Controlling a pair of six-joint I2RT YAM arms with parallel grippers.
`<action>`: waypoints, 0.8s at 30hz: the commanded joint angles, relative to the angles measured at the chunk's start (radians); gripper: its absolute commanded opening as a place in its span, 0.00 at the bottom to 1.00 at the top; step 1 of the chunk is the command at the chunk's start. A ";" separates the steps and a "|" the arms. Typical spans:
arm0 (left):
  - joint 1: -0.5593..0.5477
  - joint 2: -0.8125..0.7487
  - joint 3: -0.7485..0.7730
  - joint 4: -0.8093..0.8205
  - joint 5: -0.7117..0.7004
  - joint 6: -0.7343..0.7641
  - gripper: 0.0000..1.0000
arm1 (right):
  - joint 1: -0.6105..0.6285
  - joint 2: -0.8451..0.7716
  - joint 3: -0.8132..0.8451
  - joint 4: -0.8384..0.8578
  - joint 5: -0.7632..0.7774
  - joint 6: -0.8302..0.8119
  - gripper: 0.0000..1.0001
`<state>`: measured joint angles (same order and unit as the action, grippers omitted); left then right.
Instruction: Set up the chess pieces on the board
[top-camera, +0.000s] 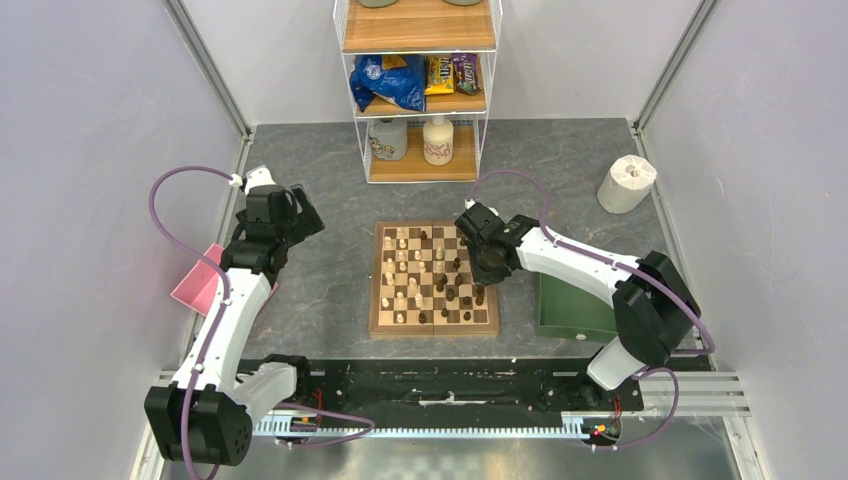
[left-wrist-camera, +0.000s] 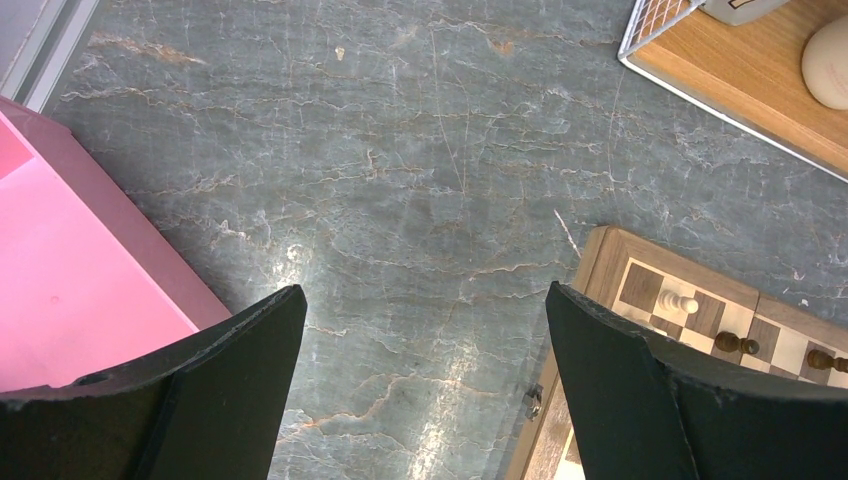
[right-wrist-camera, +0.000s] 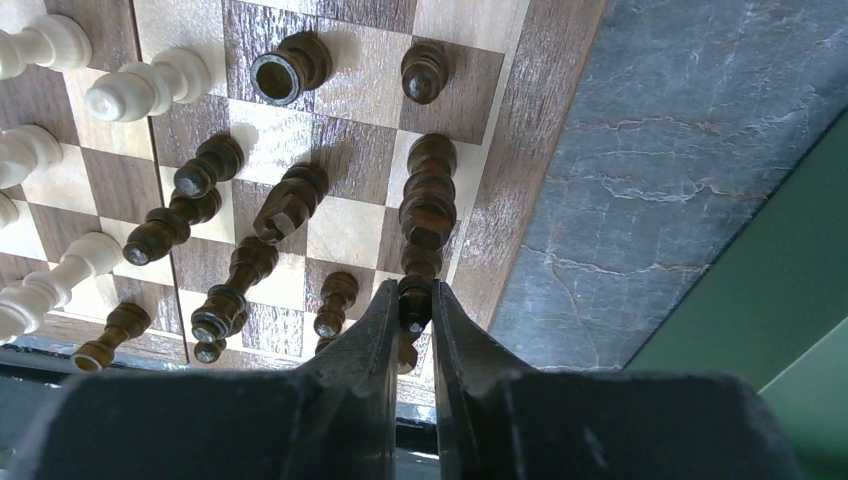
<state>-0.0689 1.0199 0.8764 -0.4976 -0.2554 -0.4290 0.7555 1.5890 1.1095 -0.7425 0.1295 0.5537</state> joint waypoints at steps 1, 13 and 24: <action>0.000 -0.018 -0.005 0.036 0.007 0.006 0.97 | 0.005 0.009 -0.013 0.042 -0.002 0.011 0.17; 0.001 -0.020 -0.007 0.036 0.006 0.005 0.97 | 0.005 0.012 -0.019 0.073 0.012 0.011 0.20; 0.001 -0.014 -0.010 0.044 0.011 0.006 0.97 | 0.011 -0.035 0.012 0.029 0.014 -0.006 0.43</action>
<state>-0.0689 1.0199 0.8738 -0.4915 -0.2539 -0.4290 0.7593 1.5978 1.0973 -0.6941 0.1291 0.5510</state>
